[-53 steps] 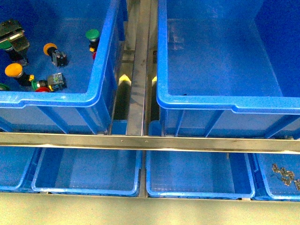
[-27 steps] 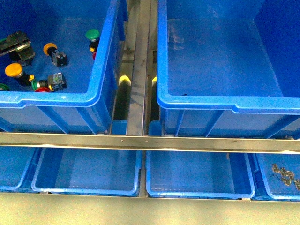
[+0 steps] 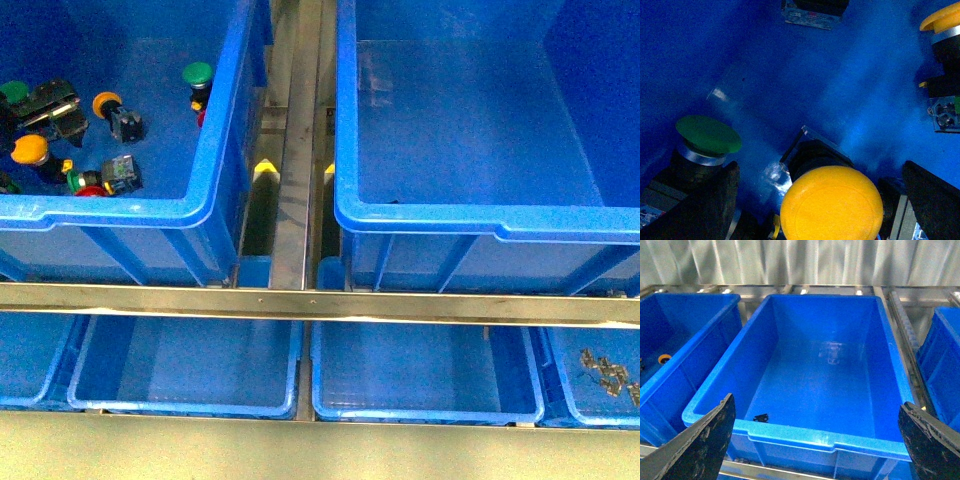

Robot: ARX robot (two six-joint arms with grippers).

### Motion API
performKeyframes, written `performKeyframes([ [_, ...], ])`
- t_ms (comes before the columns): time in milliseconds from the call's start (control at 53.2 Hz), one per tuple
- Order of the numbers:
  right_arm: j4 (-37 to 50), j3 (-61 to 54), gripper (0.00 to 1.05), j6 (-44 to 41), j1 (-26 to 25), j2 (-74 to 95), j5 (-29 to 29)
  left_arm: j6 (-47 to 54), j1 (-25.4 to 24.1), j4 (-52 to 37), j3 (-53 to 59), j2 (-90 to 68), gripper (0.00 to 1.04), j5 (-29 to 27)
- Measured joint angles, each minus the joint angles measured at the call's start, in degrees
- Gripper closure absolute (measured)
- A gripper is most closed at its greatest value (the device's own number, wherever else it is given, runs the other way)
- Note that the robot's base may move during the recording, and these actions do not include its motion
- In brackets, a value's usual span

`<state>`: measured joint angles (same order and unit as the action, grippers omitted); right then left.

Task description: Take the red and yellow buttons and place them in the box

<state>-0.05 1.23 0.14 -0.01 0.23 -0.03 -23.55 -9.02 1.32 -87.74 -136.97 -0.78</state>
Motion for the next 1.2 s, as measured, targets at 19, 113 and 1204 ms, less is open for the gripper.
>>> performKeyframes([
  [19, 0.0, 0.0, 0.07, 0.0, 0.0, 0.0, 0.0, 0.0, 0.0, 0.0, 0.0, 0.0, 0.08, 0.0],
  [113, 0.0, 0.0, 0.07, 0.0, 0.0, 0.0, 0.0, 0.1, 0.0, 0.0, 0.0, 0.0, 0.14, 0.4],
  [1204, 0.0, 0.0, 0.07, 0.0, 0.0, 0.0, 0.0, -19.4, -0.3, -2.0, 23.6, 30.2, 0.71, 30.1],
])
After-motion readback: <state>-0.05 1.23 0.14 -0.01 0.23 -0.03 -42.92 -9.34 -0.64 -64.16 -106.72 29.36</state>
